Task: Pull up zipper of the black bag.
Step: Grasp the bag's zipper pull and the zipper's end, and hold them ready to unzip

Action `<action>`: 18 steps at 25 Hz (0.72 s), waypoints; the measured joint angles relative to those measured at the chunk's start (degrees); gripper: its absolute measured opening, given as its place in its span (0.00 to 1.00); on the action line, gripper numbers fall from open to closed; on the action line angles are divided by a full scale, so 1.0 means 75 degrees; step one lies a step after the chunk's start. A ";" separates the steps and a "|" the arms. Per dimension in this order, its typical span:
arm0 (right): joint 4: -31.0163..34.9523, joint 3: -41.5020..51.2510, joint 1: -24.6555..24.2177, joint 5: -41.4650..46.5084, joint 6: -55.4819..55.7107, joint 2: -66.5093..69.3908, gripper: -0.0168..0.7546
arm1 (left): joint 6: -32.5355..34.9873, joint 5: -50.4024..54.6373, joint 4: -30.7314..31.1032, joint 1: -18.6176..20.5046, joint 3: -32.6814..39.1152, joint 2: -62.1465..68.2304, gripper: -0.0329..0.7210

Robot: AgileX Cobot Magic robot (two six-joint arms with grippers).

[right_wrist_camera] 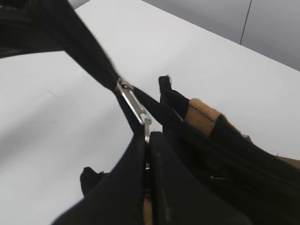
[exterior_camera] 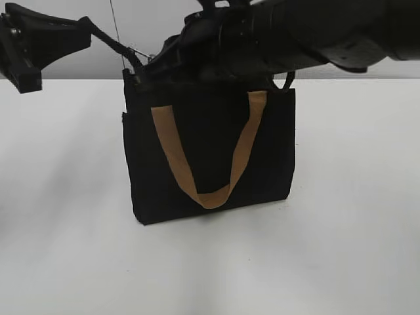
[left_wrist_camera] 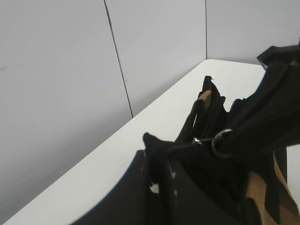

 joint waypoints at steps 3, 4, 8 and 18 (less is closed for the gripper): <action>0.0022 -0.0024 -0.0275 0.0450 0.0151 -0.0038 0.02 | 0.0000 -0.0041 0.0016 -0.0007 0.0007 0.0000 0.08; 0.0021 -0.0024 -0.0378 0.0598 0.0216 -0.0038 0.02 | 0.0000 -0.0058 0.0016 -0.0007 0.0007 0.0000 0.08; 0.0021 -0.0024 -0.0698 0.0865 0.0310 -0.0038 0.02 | 0.0000 -0.0058 -0.0249 -0.0007 0.0015 -0.0082 0.08; 0.0148 -0.0047 -0.1459 0.1625 0.0404 -0.0116 0.02 | 0.0000 0.0124 -0.0403 -0.0044 0.0023 -0.0260 0.08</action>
